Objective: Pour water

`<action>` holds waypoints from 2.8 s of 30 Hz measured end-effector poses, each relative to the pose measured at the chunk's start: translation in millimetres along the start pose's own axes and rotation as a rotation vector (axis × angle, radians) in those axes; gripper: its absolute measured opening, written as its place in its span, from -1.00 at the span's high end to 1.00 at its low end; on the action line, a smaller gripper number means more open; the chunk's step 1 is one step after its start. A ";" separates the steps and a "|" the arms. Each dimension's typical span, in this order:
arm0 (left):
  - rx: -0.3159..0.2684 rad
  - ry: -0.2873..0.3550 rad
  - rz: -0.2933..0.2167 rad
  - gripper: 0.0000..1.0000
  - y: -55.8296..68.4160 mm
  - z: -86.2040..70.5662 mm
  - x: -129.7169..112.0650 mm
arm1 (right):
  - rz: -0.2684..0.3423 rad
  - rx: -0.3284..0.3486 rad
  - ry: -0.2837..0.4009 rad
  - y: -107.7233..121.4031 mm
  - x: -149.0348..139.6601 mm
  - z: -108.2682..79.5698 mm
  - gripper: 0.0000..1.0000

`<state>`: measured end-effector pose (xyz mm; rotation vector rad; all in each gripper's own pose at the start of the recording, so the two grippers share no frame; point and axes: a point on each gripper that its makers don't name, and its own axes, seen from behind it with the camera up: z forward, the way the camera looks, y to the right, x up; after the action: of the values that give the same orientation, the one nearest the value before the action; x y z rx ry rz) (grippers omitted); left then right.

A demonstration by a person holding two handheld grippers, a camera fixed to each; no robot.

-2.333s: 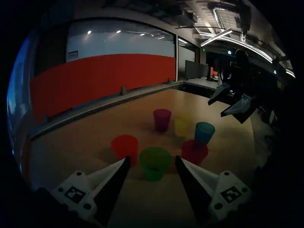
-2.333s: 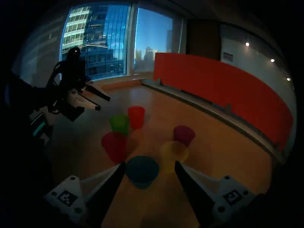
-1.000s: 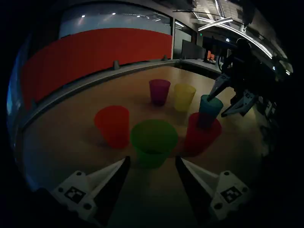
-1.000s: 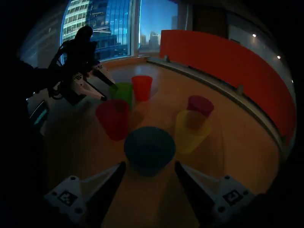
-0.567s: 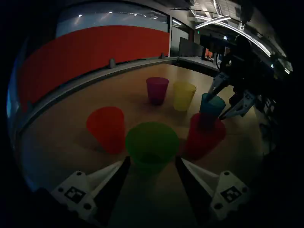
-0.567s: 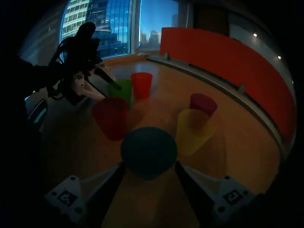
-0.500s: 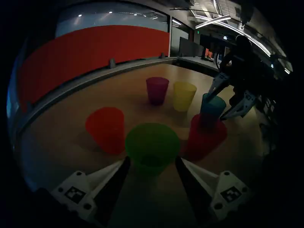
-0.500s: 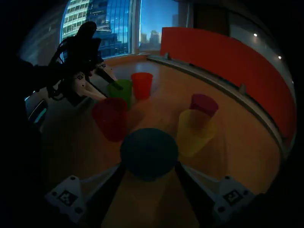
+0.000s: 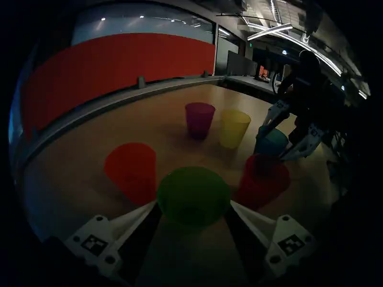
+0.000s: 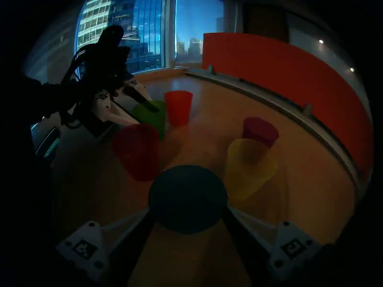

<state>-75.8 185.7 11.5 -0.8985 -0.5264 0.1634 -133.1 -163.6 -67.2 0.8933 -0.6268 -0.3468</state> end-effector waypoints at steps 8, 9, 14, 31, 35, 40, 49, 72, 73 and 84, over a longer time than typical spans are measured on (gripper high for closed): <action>0.019 0.006 0.009 -0.74 -2.1 4.0 4.2 | -0.005 0.002 0.006 -1.5 2.9 -1.3 -0.99; 0.019 0.007 0.008 -0.74 -1.9 4.4 5.1 | -0.006 0.002 0.006 -1.5 3.0 -1.5 -0.99; 0.018 0.008 0.006 -0.73 -1.6 5.6 5.8 | -0.004 0.000 0.007 -1.2 2.5 -2.2 -0.99; 0.016 0.020 0.013 -0.71 3.4 -1.3 13.6 | 0.003 -0.005 0.031 -5.2 6.1 1.1 -0.88; 0.011 0.035 0.005 -0.71 5.1 -6.2 20.7 | 0.010 -0.014 0.038 -3.8 7.0 2.6 -0.85; 0.014 0.049 0.000 -0.71 6.3 -12.9 24.7 | 0.019 -0.018 0.050 -4.0 7.9 0.9 -0.81; 0.016 0.075 0.005 -0.71 15.4 -30.2 33.2 | 0.018 -0.034 0.117 -6.2 30.3 -15.5 -0.74; 0.052 0.259 0.022 -0.72 32.9 -84.2 81.9 | 0.009 -0.107 0.349 -12.9 110.0 -70.4 -0.74; 0.053 0.269 0.021 -0.72 33.8 -86.8 84.2 | 0.009 -0.108 0.357 -13.5 112.9 -71.8 -0.74; 0.051 0.344 0.017 -0.72 42.7 -108.6 101.7 | 0.018 -0.117 0.439 -19.2 143.3 -80.6 -0.74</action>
<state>69.6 171.6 -39.5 -0.8588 -0.1937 0.0357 28.2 -200.9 -68.8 0.8175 -0.2065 -0.1601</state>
